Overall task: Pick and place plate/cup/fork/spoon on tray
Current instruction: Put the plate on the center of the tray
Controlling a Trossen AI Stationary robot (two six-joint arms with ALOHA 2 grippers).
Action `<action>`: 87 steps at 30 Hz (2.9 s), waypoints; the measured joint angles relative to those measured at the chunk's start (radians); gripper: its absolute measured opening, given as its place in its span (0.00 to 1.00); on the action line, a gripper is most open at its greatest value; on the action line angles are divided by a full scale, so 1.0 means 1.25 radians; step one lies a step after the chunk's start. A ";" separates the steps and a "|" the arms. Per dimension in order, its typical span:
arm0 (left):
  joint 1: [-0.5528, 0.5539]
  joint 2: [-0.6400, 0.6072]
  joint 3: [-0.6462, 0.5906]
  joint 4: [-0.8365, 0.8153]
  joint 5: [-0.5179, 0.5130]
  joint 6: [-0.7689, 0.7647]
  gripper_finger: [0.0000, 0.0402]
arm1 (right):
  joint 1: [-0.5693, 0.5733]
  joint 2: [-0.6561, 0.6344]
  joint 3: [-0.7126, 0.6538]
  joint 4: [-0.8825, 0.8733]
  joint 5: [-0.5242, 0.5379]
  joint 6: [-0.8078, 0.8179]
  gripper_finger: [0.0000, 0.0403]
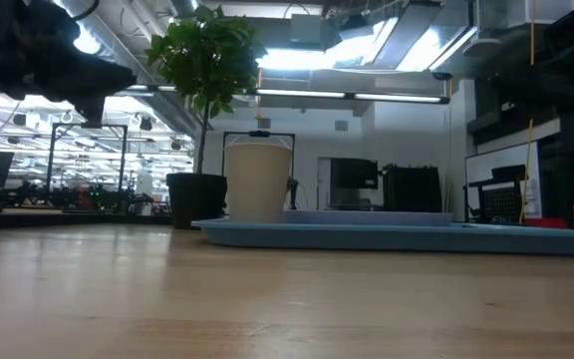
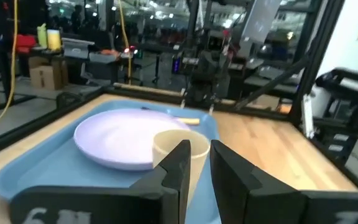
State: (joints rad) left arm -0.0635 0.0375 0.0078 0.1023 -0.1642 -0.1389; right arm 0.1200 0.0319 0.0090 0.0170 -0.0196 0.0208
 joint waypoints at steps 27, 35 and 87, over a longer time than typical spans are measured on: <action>0.000 0.001 0.000 -0.051 0.000 0.034 0.14 | 0.000 0.000 0.000 0.000 0.000 0.000 0.17; 0.000 0.004 0.000 -0.054 0.007 0.034 0.14 | 0.000 0.000 0.000 0.000 0.000 0.000 0.17; 0.000 0.005 0.000 -0.052 0.013 0.034 0.14 | 0.000 0.455 0.170 0.160 0.227 0.168 0.17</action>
State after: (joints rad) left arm -0.0635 0.0437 0.0078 0.0369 -0.1474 -0.0968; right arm 0.1204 0.6001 0.2213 0.2164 0.2642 0.2309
